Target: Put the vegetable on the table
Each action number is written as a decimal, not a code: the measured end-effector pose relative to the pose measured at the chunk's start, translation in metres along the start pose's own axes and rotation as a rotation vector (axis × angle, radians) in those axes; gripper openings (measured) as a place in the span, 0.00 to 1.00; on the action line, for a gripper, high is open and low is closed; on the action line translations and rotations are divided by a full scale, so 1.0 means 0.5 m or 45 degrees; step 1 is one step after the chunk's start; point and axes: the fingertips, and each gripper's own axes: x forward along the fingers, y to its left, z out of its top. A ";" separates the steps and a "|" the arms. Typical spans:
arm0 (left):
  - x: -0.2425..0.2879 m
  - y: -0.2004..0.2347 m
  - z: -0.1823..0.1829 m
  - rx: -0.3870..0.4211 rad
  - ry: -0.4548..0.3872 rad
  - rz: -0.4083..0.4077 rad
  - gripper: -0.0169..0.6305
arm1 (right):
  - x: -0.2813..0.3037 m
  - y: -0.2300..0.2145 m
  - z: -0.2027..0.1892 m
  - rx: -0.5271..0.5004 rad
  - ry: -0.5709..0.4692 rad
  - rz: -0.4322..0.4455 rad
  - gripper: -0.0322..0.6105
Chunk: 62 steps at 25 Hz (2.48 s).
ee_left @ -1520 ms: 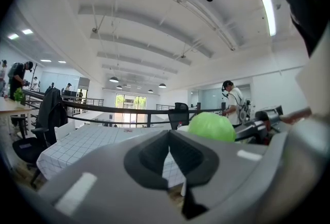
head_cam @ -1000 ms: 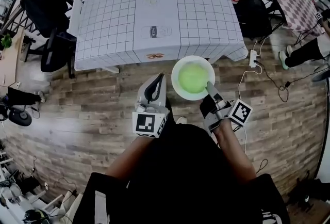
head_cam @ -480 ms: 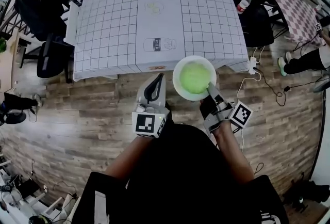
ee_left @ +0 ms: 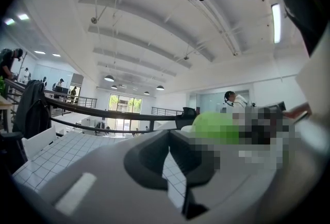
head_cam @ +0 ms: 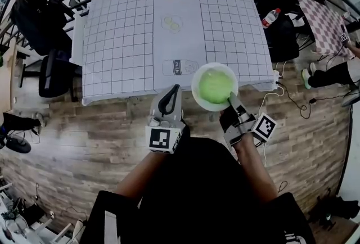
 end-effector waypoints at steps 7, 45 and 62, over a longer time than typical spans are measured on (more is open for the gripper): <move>0.053 0.079 0.011 -0.012 -0.017 -0.046 0.04 | 0.094 0.006 0.020 -0.023 -0.044 -0.004 0.08; 0.217 0.316 -0.015 -0.054 0.052 0.075 0.04 | 0.411 -0.105 0.129 -0.005 -0.045 -0.122 0.08; 0.376 0.338 -0.034 -0.029 0.147 0.141 0.04 | 0.530 -0.226 0.260 -0.070 -0.023 0.001 0.09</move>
